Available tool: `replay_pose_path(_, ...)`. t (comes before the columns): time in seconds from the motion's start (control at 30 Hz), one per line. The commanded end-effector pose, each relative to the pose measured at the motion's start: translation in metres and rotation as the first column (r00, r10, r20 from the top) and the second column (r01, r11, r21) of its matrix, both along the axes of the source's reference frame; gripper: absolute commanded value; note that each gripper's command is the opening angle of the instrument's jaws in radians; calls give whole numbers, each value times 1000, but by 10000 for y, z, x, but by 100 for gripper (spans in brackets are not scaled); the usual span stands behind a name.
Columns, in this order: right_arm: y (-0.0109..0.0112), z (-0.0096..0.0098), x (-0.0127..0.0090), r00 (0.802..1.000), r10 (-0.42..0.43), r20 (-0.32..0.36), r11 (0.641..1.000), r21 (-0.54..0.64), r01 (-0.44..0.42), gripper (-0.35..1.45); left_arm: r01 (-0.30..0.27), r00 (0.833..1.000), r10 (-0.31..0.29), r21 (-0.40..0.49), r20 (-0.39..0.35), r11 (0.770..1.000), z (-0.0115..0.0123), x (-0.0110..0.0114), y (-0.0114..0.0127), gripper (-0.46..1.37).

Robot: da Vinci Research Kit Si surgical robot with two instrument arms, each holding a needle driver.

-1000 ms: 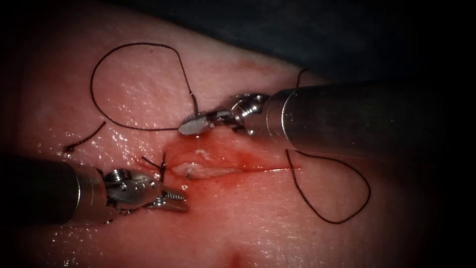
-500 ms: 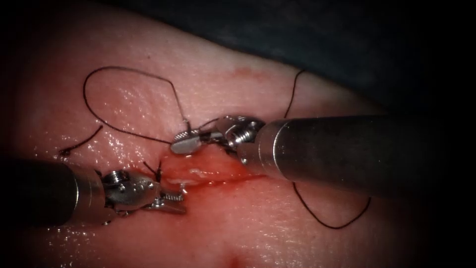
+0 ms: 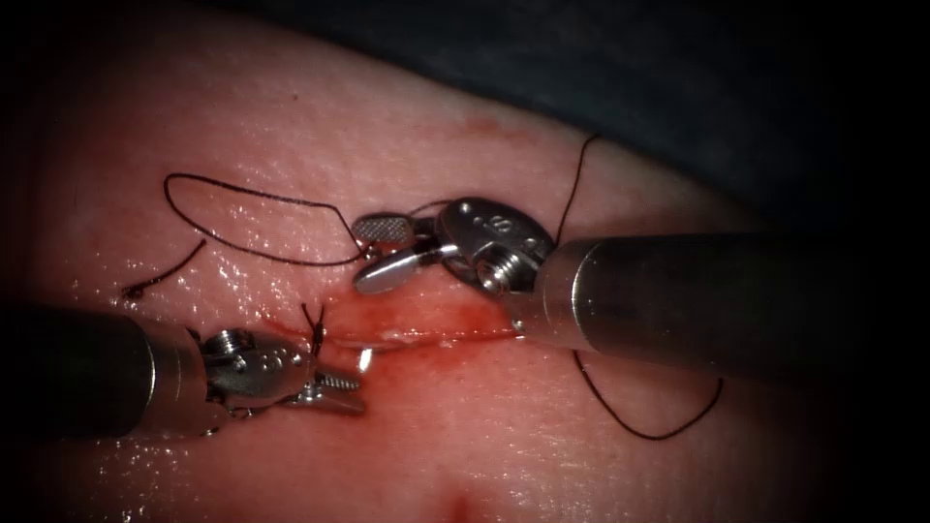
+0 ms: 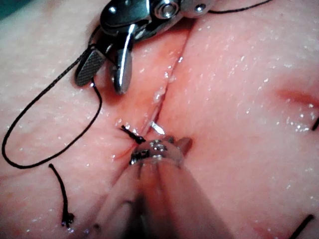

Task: Wound Closure
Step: Press the tissue with the left tool while driving the needle through the skin above the cut with the right tool.

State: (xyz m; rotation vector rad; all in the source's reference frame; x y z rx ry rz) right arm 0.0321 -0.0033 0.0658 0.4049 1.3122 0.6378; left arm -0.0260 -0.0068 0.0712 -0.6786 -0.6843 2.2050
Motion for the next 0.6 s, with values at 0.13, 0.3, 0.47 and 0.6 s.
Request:
replay_pose_path(0.13,0,-6,-2,999,44,-2,997,-62,-44,138,0,1000,0,-1,-1,1000,0,0,0,11)
replay_pose_path(0.3,-6,-12,1,997,78,26,992,-104,-74,132,-1,1000,1,-1,-1,1000,0,0,0,10)
replay_pose_path(0.47,-12,-12,4,996,83,39,988,-137,-77,131,-1,1000,1,0,-1,1000,-1,0,0,9)
replay_pose_path(0.6,-20,-13,4,997,62,45,984,-168,-53,3,-1,1000,1,0,-1,1000,-1,0,0,9)
